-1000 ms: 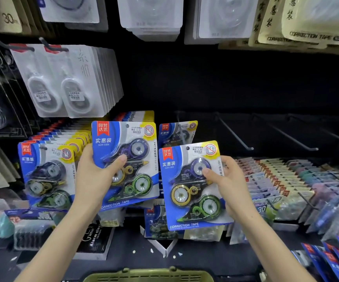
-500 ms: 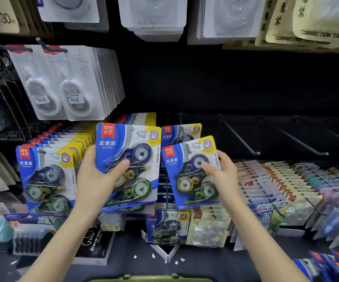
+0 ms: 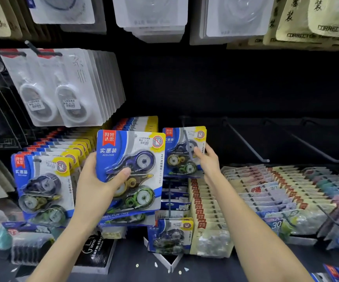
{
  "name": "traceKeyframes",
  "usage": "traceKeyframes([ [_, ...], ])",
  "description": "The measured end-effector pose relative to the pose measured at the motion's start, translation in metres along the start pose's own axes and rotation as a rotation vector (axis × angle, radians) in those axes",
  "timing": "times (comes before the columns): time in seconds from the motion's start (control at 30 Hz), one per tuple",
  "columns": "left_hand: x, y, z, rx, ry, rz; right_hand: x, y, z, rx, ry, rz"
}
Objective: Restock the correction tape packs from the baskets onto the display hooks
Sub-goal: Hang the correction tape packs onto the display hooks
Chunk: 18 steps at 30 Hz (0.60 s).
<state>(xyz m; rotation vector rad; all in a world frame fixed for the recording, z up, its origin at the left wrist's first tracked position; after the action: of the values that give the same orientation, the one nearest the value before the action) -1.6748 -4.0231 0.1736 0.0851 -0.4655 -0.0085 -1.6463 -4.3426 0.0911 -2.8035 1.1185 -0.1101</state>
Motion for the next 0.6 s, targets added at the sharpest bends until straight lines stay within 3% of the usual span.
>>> traceKeyframes([
  [0.13,-0.002,0.004,-0.001,-0.022,0.010,-0.016,-0.022,0.024,-0.018,-0.184,0.045,0.115],
  [0.23,-0.005,0.005,0.005,-0.063,0.007,-0.038,-0.076,0.039,-0.057,-0.094,0.272,0.225],
  [0.33,-0.012,-0.002,0.010,-0.170,0.001,-0.071,-0.140,0.027,-0.091,-0.055,0.451,-0.004],
  [0.47,-0.027,-0.027,0.023,-0.242,-0.047,-0.156,-0.175,-0.006,-0.103,-0.040,0.407,-0.355],
  [0.6,-0.034,-0.042,0.027,-0.156,-0.044,-0.214,-0.175,-0.001,-0.109,0.097,0.407,-0.335],
])
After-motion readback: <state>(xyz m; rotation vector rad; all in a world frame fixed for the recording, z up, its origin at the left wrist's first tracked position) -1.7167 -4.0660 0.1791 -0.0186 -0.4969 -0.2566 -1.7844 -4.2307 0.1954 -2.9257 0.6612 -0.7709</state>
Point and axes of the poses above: each hand's wrist, its own x-axis towards the middle knuckle, its own y-axis out of the back of the hand, z = x × y, the point moved 6 cm from there along x, towards the middle knuckle, and after that the axes turned 5 degrees about z, right-handed, at the moved point
